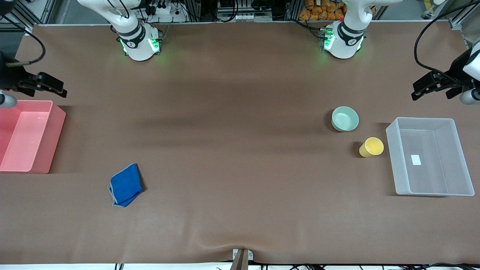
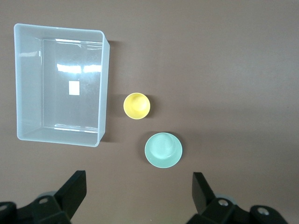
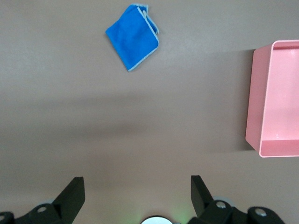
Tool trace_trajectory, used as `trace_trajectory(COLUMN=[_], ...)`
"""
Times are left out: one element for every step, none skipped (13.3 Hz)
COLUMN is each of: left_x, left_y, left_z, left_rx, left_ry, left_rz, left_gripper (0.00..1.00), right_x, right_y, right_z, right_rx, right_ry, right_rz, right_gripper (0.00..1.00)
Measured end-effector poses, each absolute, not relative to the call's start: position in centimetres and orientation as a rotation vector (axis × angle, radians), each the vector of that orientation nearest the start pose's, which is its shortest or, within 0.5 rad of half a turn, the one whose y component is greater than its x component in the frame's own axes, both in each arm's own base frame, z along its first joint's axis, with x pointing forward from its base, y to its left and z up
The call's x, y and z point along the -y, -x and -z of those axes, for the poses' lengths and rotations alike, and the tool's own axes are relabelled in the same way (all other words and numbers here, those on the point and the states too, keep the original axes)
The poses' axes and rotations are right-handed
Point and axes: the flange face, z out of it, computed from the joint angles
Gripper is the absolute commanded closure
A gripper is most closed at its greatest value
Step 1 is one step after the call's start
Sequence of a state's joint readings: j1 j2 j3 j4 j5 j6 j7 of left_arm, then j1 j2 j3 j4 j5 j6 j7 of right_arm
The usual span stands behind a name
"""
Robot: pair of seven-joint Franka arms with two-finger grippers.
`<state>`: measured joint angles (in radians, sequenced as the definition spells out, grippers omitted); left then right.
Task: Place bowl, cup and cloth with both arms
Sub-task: 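Reach the right gripper to the blue cloth while the left gripper reaches the yellow cup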
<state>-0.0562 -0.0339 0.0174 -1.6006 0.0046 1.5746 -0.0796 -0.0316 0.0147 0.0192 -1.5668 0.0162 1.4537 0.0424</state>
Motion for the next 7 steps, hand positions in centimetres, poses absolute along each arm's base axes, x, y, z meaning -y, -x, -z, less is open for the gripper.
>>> trace_trajectory(left_x=[2.1, 2.1, 2.1, 2.0, 1.8, 1.4, 0.9], left_y=[-54.5, -54.8, -55.2, -55.7, -56.4, -57.3, -58.2], left_z=[-62.6, -62.1, -61.3, -60.4, -59.3, -58.0, -56.5], left_rx=[0.063, 0.063, 0.064, 0.068, 0.076, 0.089, 0.103], left_ry=[3.138, 3.137, 3.136, 3.137, 3.139, 3.139, 3.139], left_rz=[0.002, -0.014, -0.034, -0.053, -0.069, -0.079, -0.088], left_gripper=[0.0, 0.0, 0.0, 0.0, 0.0, 0.0, 0.0], right_x=[0.5, 0.5, 0.6, 0.7, 1.1, 1.4, 1.8], right_y=[-55.4, -56.6, -58.0, -59.6, -61.2, -62.7, -64.0], right_z=[-59.2, -57.0, -54.6, -52.0, -49.5, -47.4, -45.5], right_rx=[-0.108, -0.148, -0.196, -0.24, -0.275, -0.295, -0.309], right_ry=[3.117, 3.115, 3.113, 3.112, 3.11, 3.11, 3.109], right_rz=[-0.239, -0.271, -0.288, -0.283, -0.258, -0.217, -0.162], right_gripper=[0.0, 0.0, 0.0, 0.0, 0.0, 0.0, 0.0])
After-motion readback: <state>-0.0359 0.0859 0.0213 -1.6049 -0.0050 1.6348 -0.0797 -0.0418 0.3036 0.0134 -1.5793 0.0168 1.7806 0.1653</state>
